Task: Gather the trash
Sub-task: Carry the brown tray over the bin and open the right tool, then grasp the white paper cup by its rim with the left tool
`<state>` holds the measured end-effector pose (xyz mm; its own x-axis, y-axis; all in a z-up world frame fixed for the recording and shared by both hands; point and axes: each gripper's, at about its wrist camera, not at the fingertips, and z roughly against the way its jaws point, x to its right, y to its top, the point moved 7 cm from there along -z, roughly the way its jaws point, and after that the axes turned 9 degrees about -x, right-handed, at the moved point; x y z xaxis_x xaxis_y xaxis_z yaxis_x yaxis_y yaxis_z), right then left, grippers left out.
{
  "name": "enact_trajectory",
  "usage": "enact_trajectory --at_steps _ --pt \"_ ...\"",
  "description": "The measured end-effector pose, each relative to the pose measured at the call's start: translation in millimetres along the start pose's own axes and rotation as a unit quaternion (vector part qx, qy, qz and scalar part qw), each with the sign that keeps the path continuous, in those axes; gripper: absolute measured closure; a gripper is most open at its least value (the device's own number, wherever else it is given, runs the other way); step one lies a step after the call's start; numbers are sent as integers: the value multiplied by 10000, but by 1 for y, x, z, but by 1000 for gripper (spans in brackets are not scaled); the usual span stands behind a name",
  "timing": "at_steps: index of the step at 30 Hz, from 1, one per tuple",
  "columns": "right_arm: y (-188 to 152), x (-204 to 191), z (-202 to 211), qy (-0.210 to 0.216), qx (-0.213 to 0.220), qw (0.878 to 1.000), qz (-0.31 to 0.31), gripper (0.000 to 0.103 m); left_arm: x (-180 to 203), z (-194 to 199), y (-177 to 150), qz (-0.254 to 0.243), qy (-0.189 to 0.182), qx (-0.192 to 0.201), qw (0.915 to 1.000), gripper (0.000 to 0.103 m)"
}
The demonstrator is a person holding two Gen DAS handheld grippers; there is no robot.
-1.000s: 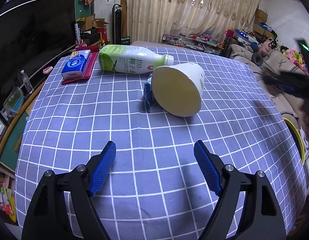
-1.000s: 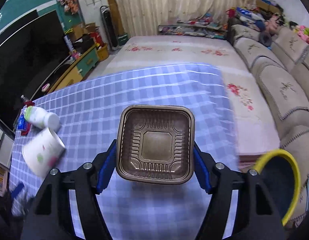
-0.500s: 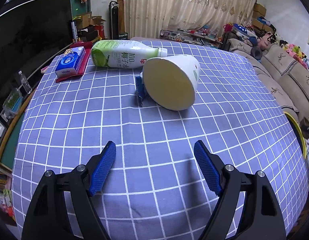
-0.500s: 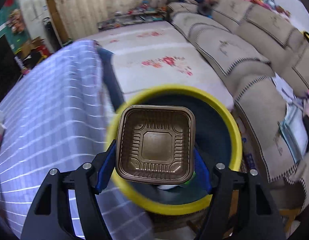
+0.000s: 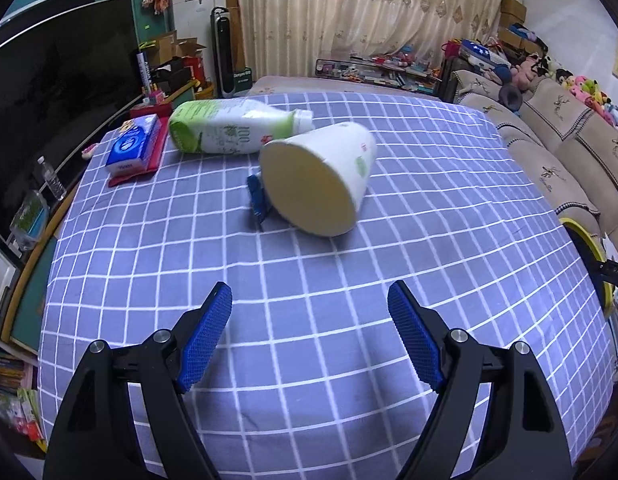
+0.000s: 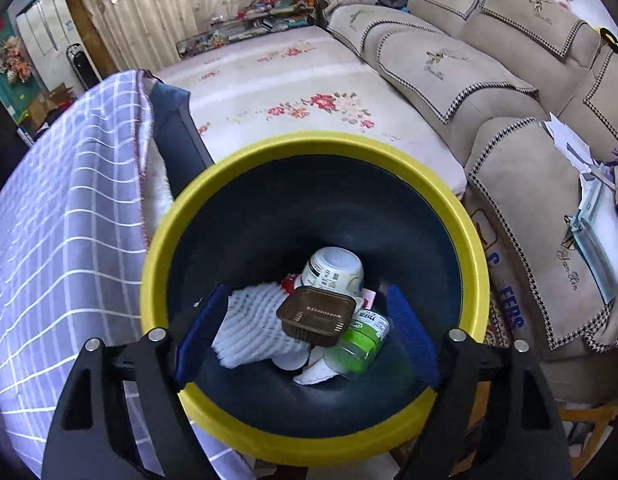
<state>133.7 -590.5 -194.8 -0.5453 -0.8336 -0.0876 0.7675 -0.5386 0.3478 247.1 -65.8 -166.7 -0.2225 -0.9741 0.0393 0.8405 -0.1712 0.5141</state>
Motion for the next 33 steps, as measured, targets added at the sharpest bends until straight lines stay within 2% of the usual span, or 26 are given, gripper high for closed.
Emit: enact_trajectory --at_steps 7,14,27,29,33 --pt "-5 -11 19 147 195 9994 240 25 14 -1 18 -71 -65 4 10000 24" --pt "-4 -16 32 196 354 9985 364 23 23 -17 37 -123 -157 -126 9997 45" --pt "-7 -16 29 252 292 9983 447 23 30 -49 64 -179 -115 -234 9995 73" --pt "-8 -18 29 261 290 9981 471 23 29 -54 67 -182 -67 -246 9995 84" --pt "-8 -22 32 291 314 9978 515 23 30 -61 74 -182 4 -237 9996 93"
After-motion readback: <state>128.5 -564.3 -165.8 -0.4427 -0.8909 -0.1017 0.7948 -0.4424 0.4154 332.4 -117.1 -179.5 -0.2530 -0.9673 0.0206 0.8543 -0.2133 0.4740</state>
